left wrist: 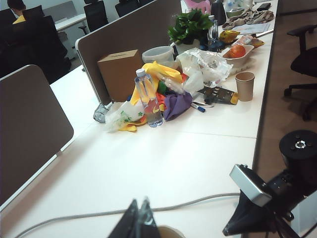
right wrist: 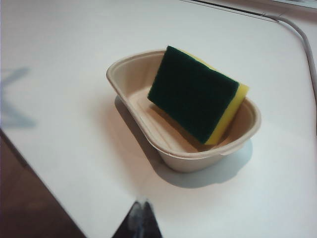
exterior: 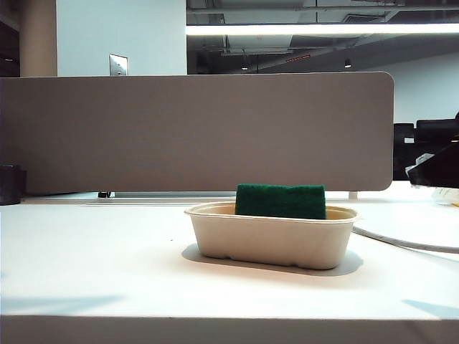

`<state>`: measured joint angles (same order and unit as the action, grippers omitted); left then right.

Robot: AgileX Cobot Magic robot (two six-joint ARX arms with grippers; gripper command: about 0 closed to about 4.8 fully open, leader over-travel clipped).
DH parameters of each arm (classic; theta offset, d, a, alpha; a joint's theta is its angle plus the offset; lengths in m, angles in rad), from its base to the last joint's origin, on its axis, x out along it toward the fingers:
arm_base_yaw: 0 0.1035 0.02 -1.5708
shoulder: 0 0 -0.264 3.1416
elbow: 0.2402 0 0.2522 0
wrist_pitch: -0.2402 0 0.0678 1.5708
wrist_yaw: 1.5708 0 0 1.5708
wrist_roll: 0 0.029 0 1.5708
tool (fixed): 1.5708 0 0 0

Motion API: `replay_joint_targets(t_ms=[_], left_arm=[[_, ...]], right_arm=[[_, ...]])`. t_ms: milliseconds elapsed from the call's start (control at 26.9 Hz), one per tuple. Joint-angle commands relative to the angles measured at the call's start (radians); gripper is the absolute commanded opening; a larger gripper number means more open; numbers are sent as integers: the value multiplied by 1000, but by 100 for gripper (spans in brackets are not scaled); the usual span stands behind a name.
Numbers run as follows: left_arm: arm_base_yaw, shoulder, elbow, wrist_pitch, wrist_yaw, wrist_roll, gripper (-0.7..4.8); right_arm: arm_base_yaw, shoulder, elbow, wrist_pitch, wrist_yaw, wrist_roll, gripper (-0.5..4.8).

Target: Pick up the cleaning sponge from the table and place it into the paper lunch box.

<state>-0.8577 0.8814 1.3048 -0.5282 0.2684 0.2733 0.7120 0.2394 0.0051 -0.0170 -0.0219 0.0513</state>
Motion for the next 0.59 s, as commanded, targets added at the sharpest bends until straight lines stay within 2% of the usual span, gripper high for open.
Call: replay_joint_targets(t_ms=[37,112,223,260,335,446,595], left_arm=[[33,-8,2,-40,-113,0,-5],[101,-10,-1,-82,-144,-27,-5],[297,-51,-47,-89,-45,-113,-5],[380,-79,-89,-59,9,-155,-5],[516,-159,-189,19,53,-206,-5],[643,-290,-350,127,-26,-230,-5],[740,-454,-517,177,-140,-232,-5]], right_arm=[[1,-1,2,14,0,0,-5],[1,-1,2,14,0,0,-5],[2,-2,2,15,0,0,-5],[2,-2,2,14,0,0,-5],[2,-4,2,14,0,0,-5],[2,-5,2,14,0,0,-5],[2,-5,2,14,0,0,-5]])
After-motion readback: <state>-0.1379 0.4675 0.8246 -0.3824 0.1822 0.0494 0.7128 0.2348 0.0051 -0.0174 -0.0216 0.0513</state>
